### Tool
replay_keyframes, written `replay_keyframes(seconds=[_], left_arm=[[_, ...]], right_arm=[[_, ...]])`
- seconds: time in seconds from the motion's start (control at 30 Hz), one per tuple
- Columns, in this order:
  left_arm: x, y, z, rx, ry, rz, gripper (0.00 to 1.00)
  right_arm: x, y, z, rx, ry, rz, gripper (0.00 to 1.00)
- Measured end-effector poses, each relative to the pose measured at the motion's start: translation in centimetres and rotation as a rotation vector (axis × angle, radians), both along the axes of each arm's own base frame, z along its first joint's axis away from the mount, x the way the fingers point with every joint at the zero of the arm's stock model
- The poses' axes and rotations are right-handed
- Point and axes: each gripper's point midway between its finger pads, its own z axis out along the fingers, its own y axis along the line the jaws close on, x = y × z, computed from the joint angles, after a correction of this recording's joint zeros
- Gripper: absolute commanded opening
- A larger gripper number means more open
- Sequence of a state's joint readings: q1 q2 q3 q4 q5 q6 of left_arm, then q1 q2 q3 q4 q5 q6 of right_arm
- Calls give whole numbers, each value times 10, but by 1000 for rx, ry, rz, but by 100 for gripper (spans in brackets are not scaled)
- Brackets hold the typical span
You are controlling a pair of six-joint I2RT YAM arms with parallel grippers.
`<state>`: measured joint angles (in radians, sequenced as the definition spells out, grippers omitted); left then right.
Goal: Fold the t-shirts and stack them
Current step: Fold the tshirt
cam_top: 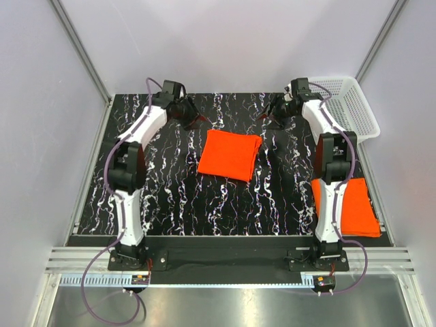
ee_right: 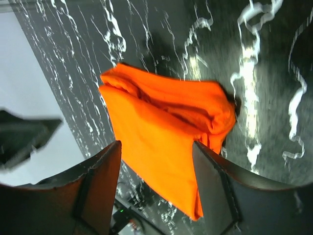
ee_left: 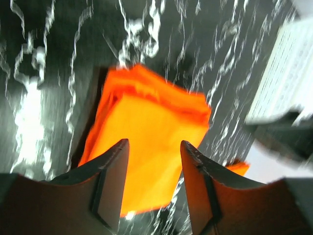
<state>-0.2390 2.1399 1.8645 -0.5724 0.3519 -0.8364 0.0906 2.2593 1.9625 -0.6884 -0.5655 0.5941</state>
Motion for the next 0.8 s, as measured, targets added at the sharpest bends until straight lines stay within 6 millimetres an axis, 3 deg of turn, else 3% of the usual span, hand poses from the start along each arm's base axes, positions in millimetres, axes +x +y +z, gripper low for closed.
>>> replay_keyframes(seconds=[0.07,0.2,0.3,0.43,0.63,0.8], left_arm=[[-24,-2,7,18,4,-37,50],[-79,-16,9,46,15,-138,49],[-128,-30,1,71,47,-225,49],[-173,-39,-3,80,76,-305,51],[-191,-30,4,78,68,-308,54],[-195,-27,15,72,44,-304,56]], right_arm=[[11,0,2,-7,-36,14,61],[32,2,-18,-16,-54,33,36],[37,2,-48,-21,-17,40,31],[30,3,-78,-28,50,48,31],[18,12,-91,-45,70,92,30],[-24,34,-94,-36,100,155,27]])
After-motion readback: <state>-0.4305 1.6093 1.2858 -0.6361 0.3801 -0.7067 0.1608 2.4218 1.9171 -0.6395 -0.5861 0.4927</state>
